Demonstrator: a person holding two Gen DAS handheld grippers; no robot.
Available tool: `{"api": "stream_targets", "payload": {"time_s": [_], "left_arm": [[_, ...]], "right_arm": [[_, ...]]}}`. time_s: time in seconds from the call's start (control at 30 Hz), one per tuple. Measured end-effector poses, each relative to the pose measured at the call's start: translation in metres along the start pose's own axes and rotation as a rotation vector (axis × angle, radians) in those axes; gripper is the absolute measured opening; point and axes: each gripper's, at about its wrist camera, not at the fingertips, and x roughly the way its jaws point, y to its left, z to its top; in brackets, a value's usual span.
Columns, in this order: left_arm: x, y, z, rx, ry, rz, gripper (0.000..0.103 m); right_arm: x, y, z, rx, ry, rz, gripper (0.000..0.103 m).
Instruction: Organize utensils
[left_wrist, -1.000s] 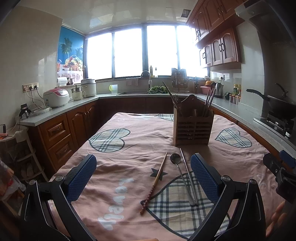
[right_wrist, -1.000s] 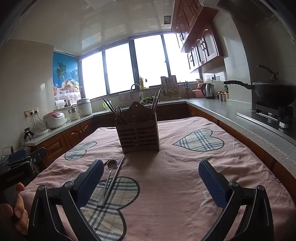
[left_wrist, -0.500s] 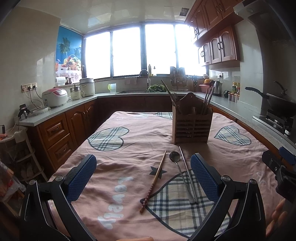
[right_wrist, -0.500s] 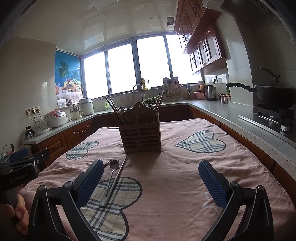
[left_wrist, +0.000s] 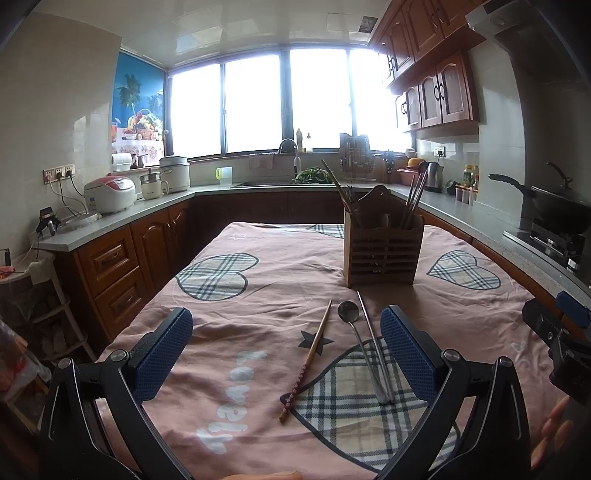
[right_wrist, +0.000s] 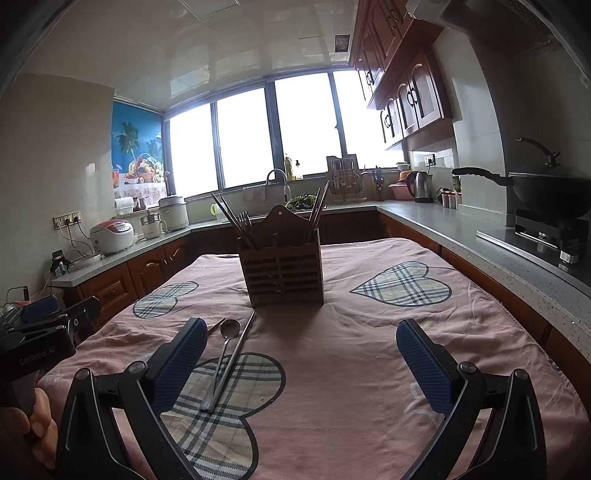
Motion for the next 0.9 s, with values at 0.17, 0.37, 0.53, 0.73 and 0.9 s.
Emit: {"api": "stream_targets", "payload": {"time_s": [0.17,0.37,0.53,0.73,0.9], "left_arm": [[-0.0006,-0.0005,-0.0003,0.004,-0.003,0.000,0.103],[-0.0026,-0.0013,-0.0013,0.009,-0.013,0.005,0.103],[-0.0035,-0.0011,-0.0012,0.010,-0.017,0.006,0.103],[-0.0038,-0.0009,-0.0007,0.010,-0.018,0.005,0.103],[-0.0036,-0.0008,0.0001,0.011,-0.019,0.003,0.103]], "right_arm": [[-0.0013,0.0009,0.0006,-0.006,-0.003,0.003,0.103],[-0.0019,0.0015,0.0005,-0.008,-0.005,0.006,0.103],[-0.0024,0.0026,0.0004,-0.009,-0.006,0.005,0.103],[-0.0022,0.0024,0.0004,-0.009,-0.004,0.005,0.103],[-0.0030,0.0027,0.0008,-0.011,-0.006,0.006,0.103]]}}
